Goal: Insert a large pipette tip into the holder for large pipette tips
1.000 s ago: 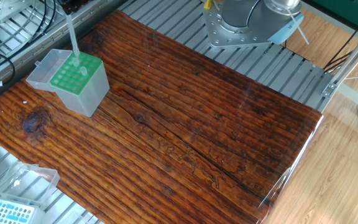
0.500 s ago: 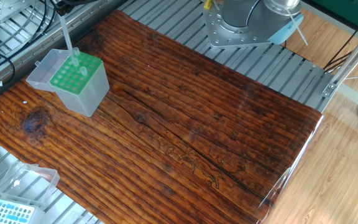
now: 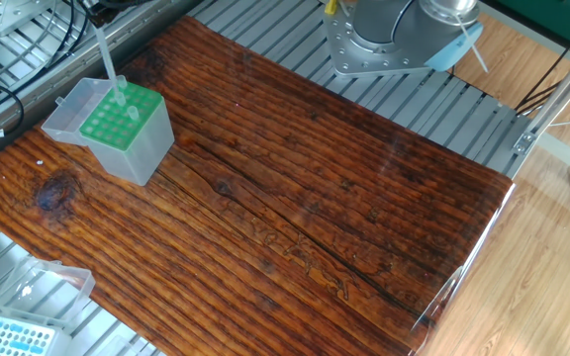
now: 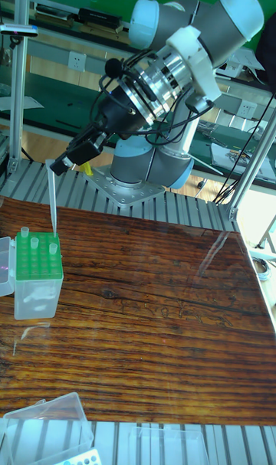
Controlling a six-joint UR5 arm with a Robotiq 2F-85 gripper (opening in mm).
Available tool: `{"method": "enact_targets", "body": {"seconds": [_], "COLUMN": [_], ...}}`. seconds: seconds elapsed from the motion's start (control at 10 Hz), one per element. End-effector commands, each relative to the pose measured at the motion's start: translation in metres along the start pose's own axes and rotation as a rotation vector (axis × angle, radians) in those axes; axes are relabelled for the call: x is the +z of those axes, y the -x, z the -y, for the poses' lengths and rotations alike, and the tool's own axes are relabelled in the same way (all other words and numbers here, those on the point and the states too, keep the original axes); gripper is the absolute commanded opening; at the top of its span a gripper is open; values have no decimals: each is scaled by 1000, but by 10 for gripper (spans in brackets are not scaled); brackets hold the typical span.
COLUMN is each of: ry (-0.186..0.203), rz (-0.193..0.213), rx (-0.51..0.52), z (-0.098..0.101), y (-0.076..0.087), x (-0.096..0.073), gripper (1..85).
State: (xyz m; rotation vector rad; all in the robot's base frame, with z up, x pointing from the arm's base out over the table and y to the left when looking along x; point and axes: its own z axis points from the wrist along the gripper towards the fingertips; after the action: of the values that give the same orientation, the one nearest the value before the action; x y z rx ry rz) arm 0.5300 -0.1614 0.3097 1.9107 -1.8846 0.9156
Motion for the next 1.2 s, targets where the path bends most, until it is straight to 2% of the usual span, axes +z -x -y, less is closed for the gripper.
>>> {"method": "enact_targets", "body": {"seconds": [0.0,0.2,0.5,0.8,1.1], "ry": [-3,-16,-60,-81,-82], "rz": [14,8,-27,-12,18], "rx": [-44,-61,-99,-137,-151], "z": [-9,-7,6,9,1], "y": [-4,-7,-15,-12,-8], "x": [-4,-8,-18,-9,-2], "gripper": [10,10,10,10,10]}}
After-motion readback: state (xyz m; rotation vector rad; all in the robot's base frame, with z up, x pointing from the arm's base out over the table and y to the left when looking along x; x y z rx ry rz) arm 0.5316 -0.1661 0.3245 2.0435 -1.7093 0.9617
